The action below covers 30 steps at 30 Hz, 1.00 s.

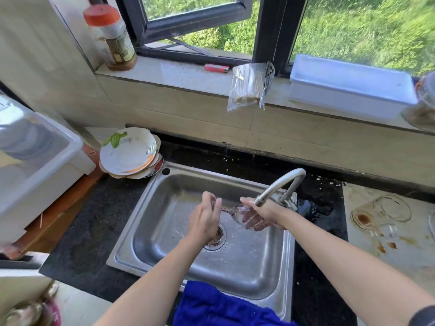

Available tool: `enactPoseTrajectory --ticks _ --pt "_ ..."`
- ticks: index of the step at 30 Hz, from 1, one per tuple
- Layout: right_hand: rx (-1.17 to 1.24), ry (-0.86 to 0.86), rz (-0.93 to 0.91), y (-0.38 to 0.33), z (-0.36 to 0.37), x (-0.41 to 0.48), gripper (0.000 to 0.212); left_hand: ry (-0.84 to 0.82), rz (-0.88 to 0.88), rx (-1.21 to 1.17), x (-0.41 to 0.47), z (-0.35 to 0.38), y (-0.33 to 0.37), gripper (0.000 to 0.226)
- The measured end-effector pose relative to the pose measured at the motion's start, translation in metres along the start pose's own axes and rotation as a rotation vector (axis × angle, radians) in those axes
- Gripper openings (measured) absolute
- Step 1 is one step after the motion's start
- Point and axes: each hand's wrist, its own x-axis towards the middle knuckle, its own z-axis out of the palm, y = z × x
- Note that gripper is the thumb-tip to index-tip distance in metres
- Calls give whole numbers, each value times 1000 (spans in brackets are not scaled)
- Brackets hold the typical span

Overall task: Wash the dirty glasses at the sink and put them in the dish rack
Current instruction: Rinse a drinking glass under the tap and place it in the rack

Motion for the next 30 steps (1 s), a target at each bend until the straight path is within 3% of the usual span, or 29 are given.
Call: enactPoseTrajectory --ticks 2,5,8,10,13,19,22,24,26,28,30 --pt "249 31 23 3 -4 -1 30 -49 -189 -133 5 9 -5 24" --pt "830 188 -3 -4 4 7 18 -181 -402 -307 4 21 -4 24" --pt "1267 294 153 -7 14 6 21 -107 -270 -186 -6 23 0 25" --pt "1300 219 242 -1 17 4 29 -12 -114 -17 -11 18 -1 26" --pt "1484 199 208 -3 19 7 36 62 22 106 -13 14 -2 31" --pt "1562 153 132 -4 28 10 40 77 -32 98 -14 21 -3 31" --pt "1362 328 132 -1 28 13 38 24 -134 103 -12 25 1 27" --pt "910 498 32 2 46 14 36 -86 -387 -94 -3 26 6 24" --pt "358 627 -93 15 55 13 51 -265 -659 -427 4 22 8 22" --pt "-94 744 -189 26 46 9 51 -439 -793 -538 9 18 4 26" --pt "-544 834 -421 31 42 9 48 -537 -840 -597 12 16 0 29"
